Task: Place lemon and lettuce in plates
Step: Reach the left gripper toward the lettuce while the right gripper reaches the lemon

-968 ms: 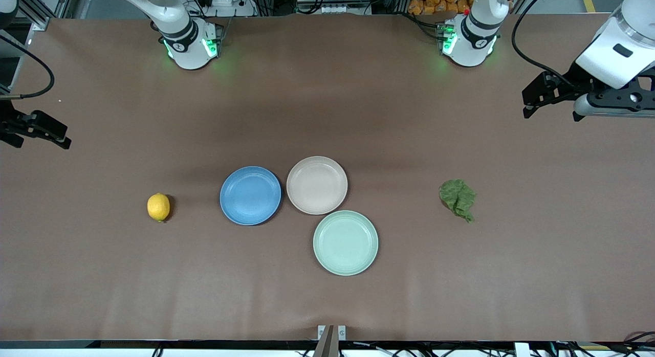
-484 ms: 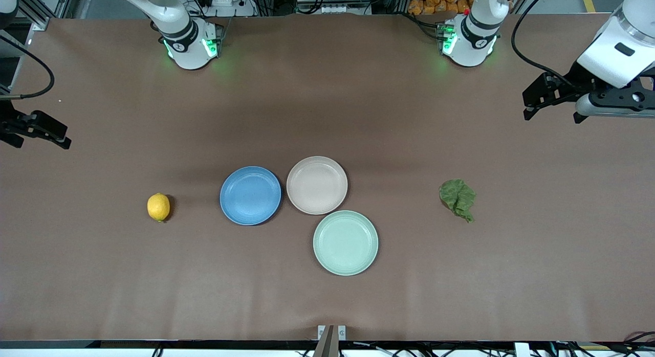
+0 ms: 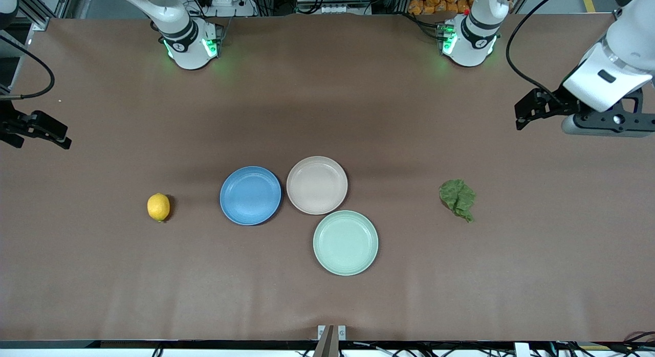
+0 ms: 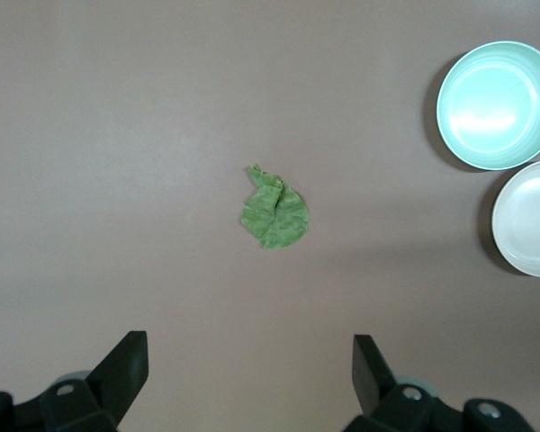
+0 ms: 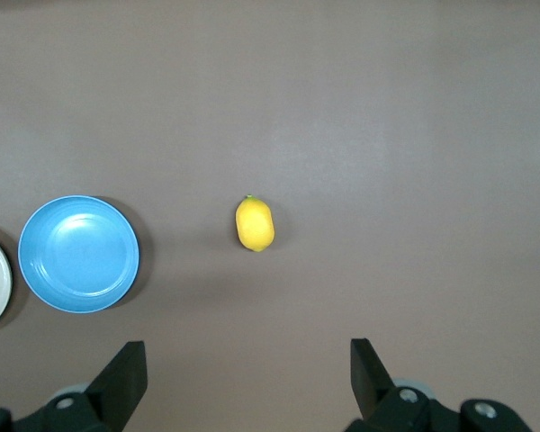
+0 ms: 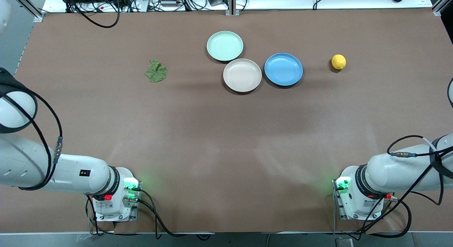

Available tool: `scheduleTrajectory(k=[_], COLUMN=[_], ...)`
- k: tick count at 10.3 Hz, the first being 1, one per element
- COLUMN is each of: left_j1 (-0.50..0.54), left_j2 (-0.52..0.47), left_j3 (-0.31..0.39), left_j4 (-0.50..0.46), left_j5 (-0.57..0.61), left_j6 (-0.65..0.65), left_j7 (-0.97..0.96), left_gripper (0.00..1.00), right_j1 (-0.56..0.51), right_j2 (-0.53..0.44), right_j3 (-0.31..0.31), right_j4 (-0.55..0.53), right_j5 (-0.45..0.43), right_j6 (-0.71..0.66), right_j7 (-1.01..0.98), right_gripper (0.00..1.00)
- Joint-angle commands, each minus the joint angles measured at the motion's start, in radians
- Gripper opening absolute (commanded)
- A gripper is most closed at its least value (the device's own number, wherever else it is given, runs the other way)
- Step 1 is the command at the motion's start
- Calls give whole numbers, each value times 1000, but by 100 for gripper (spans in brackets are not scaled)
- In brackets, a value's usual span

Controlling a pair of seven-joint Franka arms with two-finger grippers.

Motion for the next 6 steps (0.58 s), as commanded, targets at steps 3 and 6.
scheduleTrajectory(k=[3,6], left_j1=[0,-7], left_j2=[125,229], left_j3=[3,3], left_j4=[69,104], left_j5=[-14,-11], left_j6=[2,30], left_j7=[-86,-181], left_gripper=[100,100], right_j1=[-2,-5], right_j2=[9,11], right_j3=[4,4], right_j4=[21,21], right_j5=[-15,-11], right_j6=[-18,-19], right_j7=[20,15], right_gripper=[100,100])
